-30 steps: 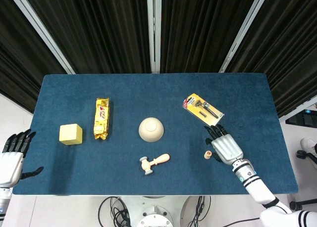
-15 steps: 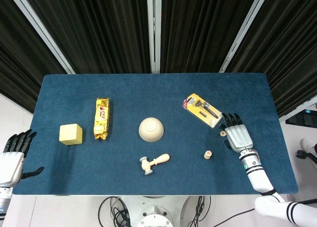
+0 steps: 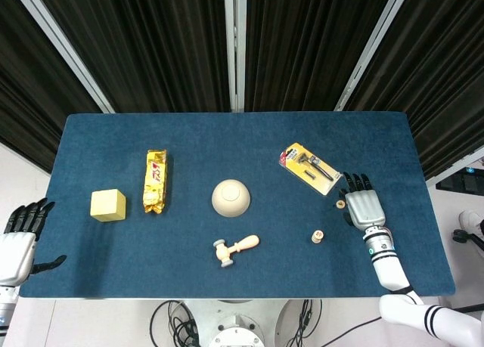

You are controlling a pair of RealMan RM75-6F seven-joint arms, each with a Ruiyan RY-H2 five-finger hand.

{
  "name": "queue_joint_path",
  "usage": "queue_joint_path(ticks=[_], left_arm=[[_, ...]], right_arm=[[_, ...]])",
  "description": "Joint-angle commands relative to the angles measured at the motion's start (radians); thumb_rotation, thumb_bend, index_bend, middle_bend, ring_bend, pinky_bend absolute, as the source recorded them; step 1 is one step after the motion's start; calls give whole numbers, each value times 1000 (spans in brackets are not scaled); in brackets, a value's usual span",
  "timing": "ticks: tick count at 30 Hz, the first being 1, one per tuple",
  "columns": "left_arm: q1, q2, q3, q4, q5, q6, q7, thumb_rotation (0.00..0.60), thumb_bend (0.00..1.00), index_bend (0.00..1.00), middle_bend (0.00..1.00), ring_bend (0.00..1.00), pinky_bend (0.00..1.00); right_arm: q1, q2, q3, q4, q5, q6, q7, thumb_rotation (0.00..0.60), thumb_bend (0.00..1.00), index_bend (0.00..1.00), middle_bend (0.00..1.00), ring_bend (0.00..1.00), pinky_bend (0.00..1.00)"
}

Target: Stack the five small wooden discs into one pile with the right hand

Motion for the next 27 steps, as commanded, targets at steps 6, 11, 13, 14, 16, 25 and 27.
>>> queue_joint_path(ticks=[6, 11, 13, 14, 16, 25, 27], left_arm=[[1, 0, -1, 4, -3, 0, -5, 600, 58, 26, 0, 0, 0], [1, 0, -1, 5, -2, 0, -7, 600, 59, 26, 0, 0, 0], [1, 0, -1, 5, -2, 0, -7, 600, 59, 26, 0, 0, 0], [0, 0, -1, 6, -2, 0, -8, 600, 59, 26, 0, 0, 0], [0, 0, -1, 6, -2, -2, -7, 600, 58, 26, 0, 0, 0], [0, 0, 0, 7, -1, -2, -8, 600, 58, 26, 0, 0, 0], [0, 0, 0, 7, -1, -1, -7, 600, 59, 26, 0, 0, 0]], right_arm=[[5, -14, 9, 23, 16, -19, -7, 600, 260, 392, 5, 0, 0], [10, -18, 14, 25, 27, -37, -5, 600, 259, 393, 4, 0, 0], [12, -18, 16, 24, 28, -42, -1, 600, 259, 393, 4, 0, 0], [13, -19, 18, 23, 26, -41, 3, 600, 259, 394, 5, 0, 0], [13, -20, 19, 25, 21, -37, 7, 600, 264, 406, 8, 0, 0], [12, -25, 17, 32, 20, -35, 2, 600, 270, 455, 15, 0, 0], [11, -24, 18, 31, 18, -33, 4, 600, 270, 464, 16, 0, 0]])
